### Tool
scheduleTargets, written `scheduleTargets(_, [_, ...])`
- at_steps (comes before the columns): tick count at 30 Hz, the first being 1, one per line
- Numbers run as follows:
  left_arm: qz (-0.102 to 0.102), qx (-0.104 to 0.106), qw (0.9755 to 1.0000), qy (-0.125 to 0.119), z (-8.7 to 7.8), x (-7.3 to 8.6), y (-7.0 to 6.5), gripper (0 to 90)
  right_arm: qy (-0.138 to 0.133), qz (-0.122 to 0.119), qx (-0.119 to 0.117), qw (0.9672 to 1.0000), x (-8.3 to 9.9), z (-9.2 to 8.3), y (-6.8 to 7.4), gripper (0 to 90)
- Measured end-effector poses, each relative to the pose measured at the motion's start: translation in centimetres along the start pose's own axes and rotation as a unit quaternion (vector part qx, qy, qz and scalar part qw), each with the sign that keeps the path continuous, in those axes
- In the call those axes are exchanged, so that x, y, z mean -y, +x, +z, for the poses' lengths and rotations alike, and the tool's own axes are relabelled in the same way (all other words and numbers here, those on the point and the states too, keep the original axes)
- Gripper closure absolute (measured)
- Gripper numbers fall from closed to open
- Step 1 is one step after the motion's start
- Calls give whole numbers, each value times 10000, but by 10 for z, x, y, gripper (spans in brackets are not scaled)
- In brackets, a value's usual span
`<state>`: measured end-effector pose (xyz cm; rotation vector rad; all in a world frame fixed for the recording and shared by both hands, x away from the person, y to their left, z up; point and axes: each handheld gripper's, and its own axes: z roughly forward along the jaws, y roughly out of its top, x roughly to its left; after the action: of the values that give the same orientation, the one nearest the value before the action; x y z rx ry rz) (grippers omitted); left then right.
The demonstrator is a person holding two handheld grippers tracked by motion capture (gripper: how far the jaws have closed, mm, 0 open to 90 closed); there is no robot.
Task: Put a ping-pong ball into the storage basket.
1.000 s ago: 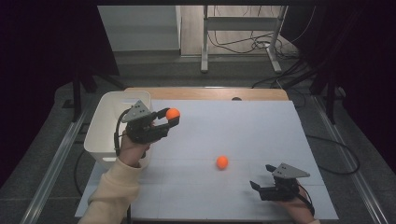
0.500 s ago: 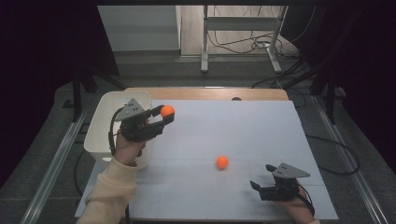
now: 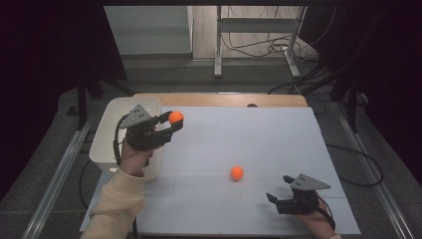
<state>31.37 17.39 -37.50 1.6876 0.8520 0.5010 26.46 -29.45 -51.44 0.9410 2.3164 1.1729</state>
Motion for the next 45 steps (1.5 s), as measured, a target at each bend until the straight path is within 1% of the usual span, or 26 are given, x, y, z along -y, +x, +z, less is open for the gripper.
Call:
scheduleTargets(15, [-104, -106, 9998, -136, -10, -2, 8, 504, 6, -7, 9, 10000, 0, 0, 0, 121])
scheduleTargets(26, [-140, -143, 9997, -155, -13, -3, 11, 504, 6, -5, 11, 10000, 0, 0, 0, 120])
scheduleTargets(39, [-233, -252, 9991, -251, -21, -3, 20, 504, 10, -8, 15, 10000, 0, 0, 0, 121])
scheduleTargets(45, [-228, -345, 9988, -266, -24, -4, 22, 504, 11, -6, 18, 10000, 0, 0, 0, 120])
